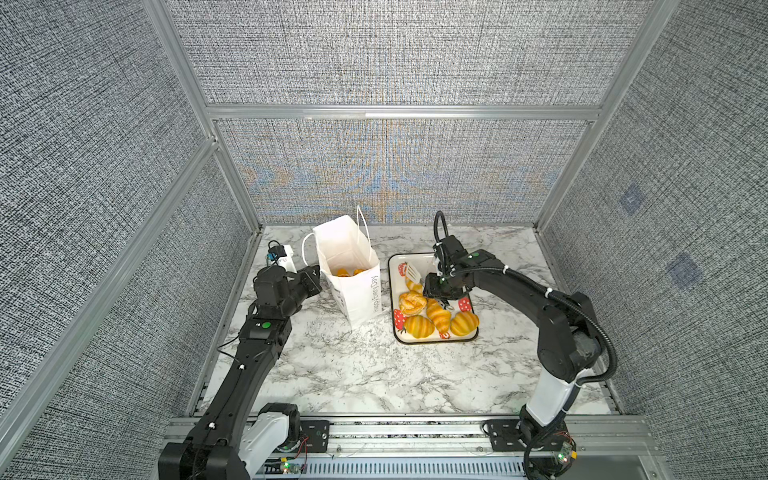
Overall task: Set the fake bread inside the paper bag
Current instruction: 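Lower the open tongs onto a striped twisted roll on the tray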
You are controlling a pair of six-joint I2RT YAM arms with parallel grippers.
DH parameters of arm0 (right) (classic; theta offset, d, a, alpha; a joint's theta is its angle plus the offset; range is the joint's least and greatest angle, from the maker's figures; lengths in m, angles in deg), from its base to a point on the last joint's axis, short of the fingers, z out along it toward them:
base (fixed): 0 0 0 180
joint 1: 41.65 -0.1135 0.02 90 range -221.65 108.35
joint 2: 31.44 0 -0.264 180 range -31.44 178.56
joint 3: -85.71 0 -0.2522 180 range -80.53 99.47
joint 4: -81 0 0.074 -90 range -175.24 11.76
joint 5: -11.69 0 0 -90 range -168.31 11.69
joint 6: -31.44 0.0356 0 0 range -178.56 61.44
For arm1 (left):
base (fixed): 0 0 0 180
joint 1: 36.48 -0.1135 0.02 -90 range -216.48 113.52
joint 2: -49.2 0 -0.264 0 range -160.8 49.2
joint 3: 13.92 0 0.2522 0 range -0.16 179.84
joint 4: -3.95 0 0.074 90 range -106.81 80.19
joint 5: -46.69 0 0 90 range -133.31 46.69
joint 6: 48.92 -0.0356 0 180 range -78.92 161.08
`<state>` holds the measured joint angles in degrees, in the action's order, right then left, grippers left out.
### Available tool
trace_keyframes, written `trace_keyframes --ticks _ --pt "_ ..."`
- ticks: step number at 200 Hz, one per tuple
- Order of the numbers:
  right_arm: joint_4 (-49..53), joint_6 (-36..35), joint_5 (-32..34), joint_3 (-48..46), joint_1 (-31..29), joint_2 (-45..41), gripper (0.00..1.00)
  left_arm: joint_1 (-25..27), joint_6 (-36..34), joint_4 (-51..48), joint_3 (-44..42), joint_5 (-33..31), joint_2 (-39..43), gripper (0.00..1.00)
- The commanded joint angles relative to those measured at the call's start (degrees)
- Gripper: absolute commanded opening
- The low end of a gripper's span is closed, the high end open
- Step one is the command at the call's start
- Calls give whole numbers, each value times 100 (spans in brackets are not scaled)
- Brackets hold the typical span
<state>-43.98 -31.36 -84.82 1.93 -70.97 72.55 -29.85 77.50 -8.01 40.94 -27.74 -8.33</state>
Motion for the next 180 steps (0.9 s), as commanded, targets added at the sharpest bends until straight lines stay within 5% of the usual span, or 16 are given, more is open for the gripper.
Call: trace_keyframes --ticks 1,180 --pt "-109 70 26 34 -51 64 52 -4 -92 -92 12 55 -46 0" --pt "358 -135 668 385 -323 501 52 0 -129 -74 -66 2 21 0"
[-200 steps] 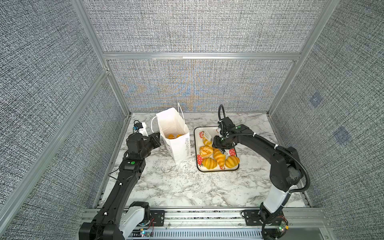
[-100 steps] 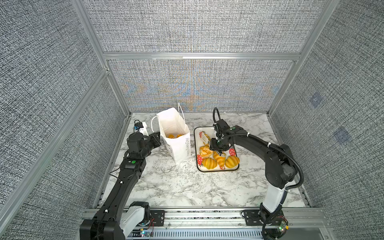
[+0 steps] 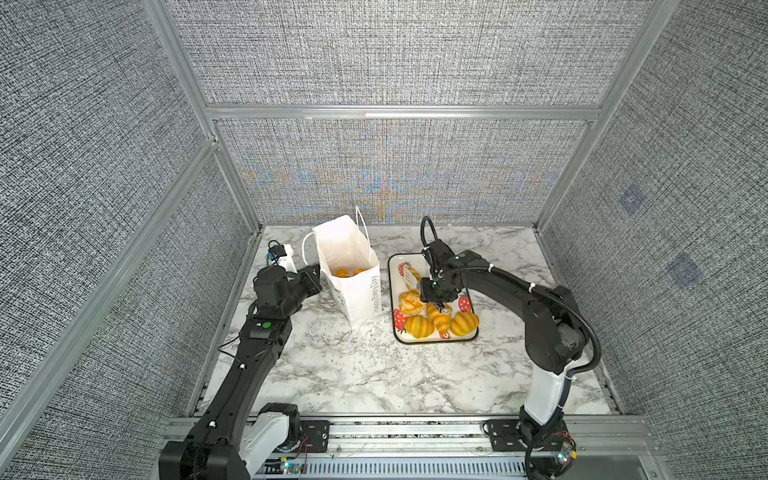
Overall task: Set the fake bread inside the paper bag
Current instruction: 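Lower the open tongs onto a striped twisted roll on the tray, then squeeze the tongs around the twisted roll, then lift the twisted roll with the right tongs off the tray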
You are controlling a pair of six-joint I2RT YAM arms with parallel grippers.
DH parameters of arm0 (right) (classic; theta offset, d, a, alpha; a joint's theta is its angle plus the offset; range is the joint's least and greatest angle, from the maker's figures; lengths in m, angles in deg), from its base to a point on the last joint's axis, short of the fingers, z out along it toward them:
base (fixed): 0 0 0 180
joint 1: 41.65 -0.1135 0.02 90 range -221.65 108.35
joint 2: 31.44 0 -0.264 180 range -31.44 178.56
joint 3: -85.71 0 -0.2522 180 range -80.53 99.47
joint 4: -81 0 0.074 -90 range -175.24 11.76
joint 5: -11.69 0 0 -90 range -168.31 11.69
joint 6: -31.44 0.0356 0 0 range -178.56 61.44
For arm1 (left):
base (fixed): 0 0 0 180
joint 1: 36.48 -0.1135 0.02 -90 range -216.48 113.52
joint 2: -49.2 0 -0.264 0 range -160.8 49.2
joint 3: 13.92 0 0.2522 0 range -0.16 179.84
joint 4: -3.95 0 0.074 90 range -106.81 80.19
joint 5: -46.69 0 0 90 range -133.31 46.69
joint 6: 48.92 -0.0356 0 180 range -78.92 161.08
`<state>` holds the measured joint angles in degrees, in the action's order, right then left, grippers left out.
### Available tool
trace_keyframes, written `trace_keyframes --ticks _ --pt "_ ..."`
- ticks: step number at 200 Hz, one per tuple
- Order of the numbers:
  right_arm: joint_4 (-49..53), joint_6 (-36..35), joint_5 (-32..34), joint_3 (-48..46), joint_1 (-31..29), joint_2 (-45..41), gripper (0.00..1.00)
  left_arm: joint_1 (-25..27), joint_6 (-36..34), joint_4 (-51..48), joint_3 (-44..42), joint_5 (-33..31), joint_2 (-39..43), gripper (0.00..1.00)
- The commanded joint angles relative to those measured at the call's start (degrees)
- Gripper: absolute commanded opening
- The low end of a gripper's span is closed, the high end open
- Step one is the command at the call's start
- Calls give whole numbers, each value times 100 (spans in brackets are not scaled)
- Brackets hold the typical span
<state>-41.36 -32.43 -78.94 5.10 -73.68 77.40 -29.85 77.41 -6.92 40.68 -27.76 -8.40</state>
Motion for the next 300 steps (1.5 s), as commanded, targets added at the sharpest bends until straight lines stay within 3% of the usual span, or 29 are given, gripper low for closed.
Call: trace_keyframes --ticks 1,136,300 --pt "95 -28 80 68 -55 15 52 2 -119 -184 -36 7 29 0" --pt "278 -99 297 232 -74 -51 39 -2 -102 -175 -58 15 74 0" --pt "397 -82 518 613 -25 -934 37 -4 -96 -333 -6 10 226 0"
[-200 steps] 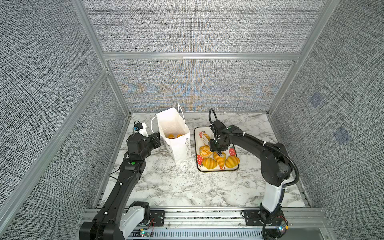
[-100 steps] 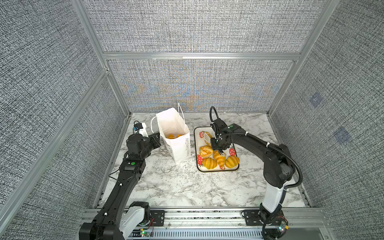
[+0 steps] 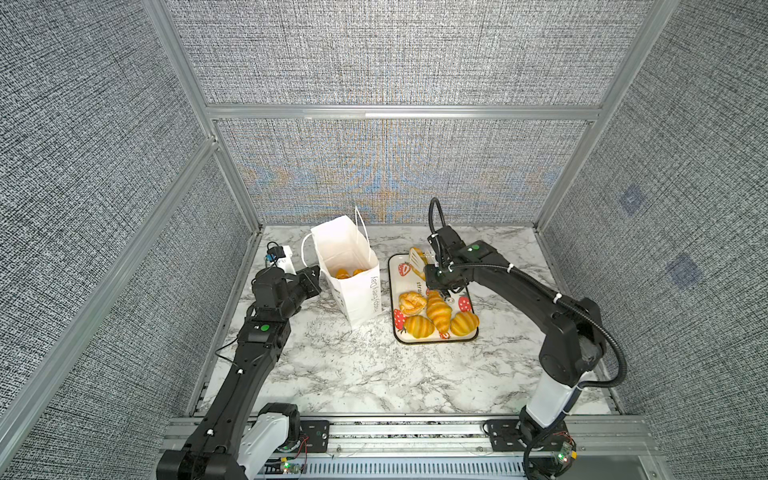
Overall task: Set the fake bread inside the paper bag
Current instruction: 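Lift the twisted roll with the right tongs off the tray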
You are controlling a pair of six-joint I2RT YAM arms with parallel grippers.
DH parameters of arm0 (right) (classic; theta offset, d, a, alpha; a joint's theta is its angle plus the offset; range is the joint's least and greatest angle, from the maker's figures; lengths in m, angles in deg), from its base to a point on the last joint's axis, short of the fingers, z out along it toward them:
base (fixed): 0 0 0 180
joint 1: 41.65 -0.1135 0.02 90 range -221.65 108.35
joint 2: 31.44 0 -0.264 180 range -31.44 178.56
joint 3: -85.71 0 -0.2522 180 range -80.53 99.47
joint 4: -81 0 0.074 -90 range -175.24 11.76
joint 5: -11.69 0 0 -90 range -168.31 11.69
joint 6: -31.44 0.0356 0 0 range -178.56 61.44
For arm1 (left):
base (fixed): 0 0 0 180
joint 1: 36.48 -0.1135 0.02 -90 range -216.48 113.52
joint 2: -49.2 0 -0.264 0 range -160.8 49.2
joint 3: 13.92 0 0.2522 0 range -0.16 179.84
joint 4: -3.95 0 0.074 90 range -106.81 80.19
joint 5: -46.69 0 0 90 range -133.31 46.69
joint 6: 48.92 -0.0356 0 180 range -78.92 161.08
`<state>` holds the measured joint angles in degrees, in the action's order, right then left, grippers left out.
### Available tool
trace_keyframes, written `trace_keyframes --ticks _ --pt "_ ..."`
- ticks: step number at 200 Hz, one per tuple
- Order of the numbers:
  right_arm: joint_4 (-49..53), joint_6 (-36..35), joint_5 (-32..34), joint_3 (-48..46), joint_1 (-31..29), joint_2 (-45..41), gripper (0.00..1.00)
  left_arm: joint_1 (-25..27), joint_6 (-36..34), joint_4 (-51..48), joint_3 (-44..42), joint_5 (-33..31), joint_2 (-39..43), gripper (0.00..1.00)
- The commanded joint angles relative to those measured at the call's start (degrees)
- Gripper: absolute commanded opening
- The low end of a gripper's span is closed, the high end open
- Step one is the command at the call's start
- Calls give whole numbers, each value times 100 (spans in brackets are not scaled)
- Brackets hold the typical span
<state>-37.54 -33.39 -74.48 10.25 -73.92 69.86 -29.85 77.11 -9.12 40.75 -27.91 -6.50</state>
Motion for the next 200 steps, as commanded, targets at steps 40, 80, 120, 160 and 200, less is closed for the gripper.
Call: trace_keyframes --ticks 40,80,120,160,200 --pt "-24 -1 93 197 -16 -540 35 2 -53 -113 -21 20 78 0" --pt "-223 -46 25 177 -33 -980 33 2 -45 -122 -3 22 69 0" --pt "-509 -80 -25 61 -99 -1391 32 -1 -35 -113 -12 34 42 0" --pt "-947 -168 -69 -164 -269 -1778 31 0 -35 -122 -14 41 73 0" --pt "-1560 -268 -44 -487 -551 -2144 31 -4 -35 -113 -20 34 60 0"
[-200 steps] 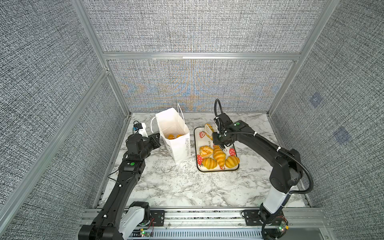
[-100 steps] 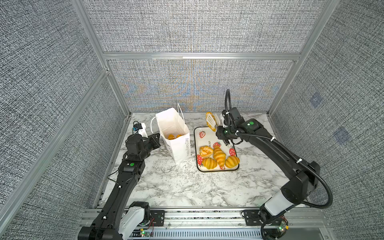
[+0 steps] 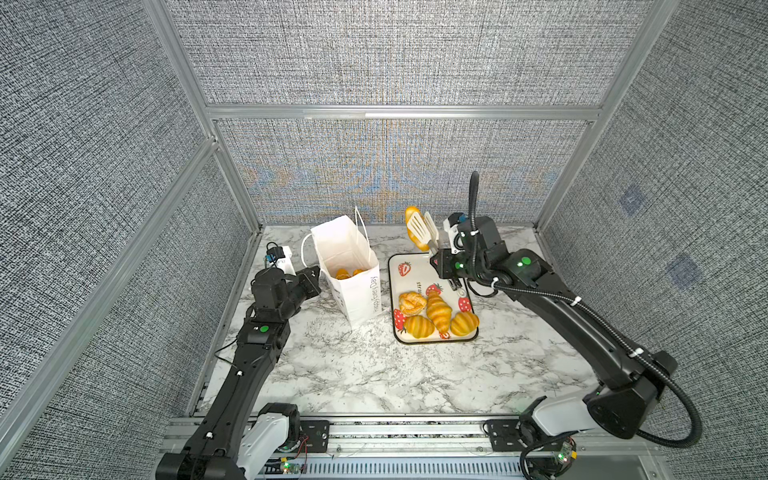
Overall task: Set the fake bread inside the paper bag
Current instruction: 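Lift the twisted roll with the right tongs off the tray, then carry the twisted roll with the right tongs over the bag opening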
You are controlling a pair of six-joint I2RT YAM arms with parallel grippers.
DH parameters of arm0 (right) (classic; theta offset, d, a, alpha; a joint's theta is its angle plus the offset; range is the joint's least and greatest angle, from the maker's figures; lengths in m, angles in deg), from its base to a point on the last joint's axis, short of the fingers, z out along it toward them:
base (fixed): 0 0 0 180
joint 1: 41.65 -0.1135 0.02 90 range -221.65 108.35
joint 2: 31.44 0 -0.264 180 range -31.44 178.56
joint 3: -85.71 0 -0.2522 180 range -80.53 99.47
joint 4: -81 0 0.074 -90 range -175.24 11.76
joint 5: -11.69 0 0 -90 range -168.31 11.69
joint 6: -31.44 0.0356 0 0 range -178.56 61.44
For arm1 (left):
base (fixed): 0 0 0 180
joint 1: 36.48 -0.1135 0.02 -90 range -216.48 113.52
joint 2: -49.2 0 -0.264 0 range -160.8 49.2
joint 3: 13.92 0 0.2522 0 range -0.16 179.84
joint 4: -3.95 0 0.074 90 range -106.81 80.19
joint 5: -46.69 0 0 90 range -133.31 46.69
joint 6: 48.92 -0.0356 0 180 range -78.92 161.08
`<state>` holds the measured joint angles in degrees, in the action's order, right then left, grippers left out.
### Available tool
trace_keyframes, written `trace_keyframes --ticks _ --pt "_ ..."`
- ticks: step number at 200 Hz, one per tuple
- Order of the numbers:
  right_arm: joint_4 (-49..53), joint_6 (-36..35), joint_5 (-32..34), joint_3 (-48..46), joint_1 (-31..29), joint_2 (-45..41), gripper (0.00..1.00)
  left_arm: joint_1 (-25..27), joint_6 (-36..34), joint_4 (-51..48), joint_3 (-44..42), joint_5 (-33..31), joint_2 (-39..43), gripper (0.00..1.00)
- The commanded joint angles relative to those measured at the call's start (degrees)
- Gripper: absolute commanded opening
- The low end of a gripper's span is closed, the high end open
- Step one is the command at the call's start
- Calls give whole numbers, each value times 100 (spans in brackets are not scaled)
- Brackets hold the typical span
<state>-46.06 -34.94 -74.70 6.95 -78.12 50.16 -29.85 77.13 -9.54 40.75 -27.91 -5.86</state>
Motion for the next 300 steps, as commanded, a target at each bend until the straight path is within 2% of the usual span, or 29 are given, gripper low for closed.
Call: trace_keyframes --ticks 1,70,136,228,300 --pt "-717 -112 -25 -163 -136 -190 31 -4 -37 -71 -20 38 -4 0" --pt "-1293 -327 183 -381 -613 -555 31 0 -28 -49 -19 40 -20 0" --pt "-1562 -522 192 -335 -970 -557 31 3 -38 -62 -18 42 1 0" --pt "-1689 -832 297 15 -1636 -123 31 -3 -35 -53 -19 57 -13 0" --pt "-1670 -913 262 221 -1910 342 32 3 -28 -36 -9 62 -47 0"
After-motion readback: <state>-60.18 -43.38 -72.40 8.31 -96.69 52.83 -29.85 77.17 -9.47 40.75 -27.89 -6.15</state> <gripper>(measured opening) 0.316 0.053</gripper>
